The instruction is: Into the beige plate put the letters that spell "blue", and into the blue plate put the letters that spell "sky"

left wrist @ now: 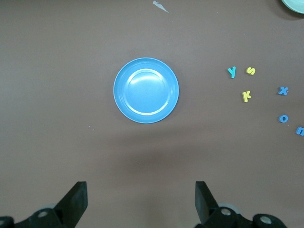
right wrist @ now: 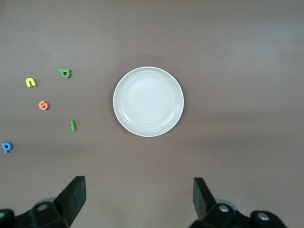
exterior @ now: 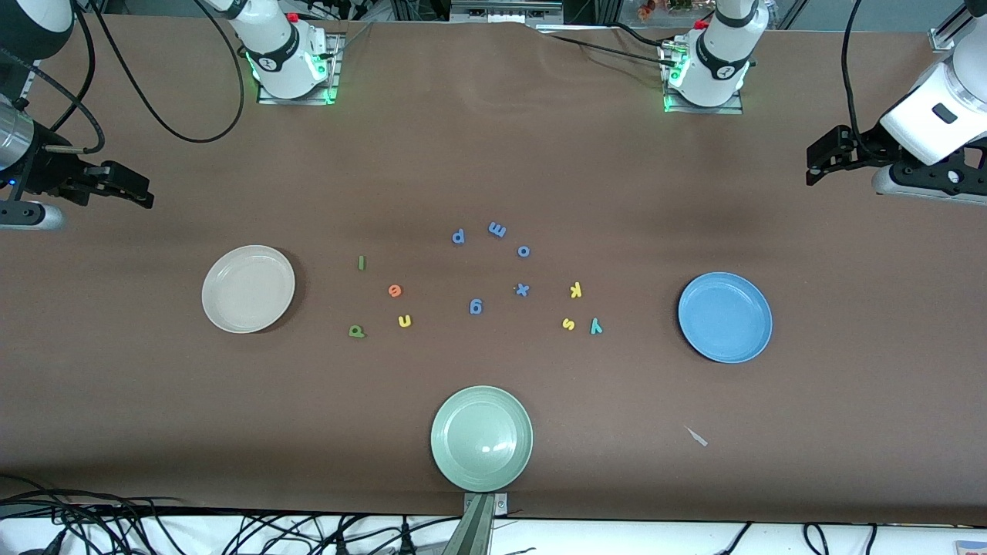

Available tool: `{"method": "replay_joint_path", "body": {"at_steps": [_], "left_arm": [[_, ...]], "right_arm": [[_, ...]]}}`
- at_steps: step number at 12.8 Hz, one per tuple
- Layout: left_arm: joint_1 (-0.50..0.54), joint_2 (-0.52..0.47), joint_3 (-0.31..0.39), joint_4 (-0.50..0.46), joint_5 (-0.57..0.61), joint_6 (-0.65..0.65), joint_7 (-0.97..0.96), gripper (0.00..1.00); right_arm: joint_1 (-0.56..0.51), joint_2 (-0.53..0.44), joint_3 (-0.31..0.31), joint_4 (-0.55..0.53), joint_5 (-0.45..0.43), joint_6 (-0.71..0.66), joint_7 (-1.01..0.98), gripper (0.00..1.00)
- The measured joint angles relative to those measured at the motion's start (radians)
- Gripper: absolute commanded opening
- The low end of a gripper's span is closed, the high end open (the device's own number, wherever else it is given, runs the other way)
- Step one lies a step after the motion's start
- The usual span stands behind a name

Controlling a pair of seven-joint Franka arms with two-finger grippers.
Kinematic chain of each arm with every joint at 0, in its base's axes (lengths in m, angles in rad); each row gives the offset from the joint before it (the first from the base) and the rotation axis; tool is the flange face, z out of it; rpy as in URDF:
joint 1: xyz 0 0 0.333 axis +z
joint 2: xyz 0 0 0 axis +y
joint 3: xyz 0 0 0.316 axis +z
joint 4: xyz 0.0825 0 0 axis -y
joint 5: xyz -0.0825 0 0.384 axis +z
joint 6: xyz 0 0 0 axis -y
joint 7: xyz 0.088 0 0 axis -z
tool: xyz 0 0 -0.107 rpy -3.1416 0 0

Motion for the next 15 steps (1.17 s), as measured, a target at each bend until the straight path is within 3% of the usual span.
{"method": "replay_joint_path", "body": {"at_steps": [15], "left_arm": [[0.002, 0.013, 0.0, 0.0, 0.0, 0.0, 0.0, 1.0]], "right_arm": [[0.0, 0.0, 0.004, 0.0, -0.001, 0.0, 0.0, 1.0]]}}
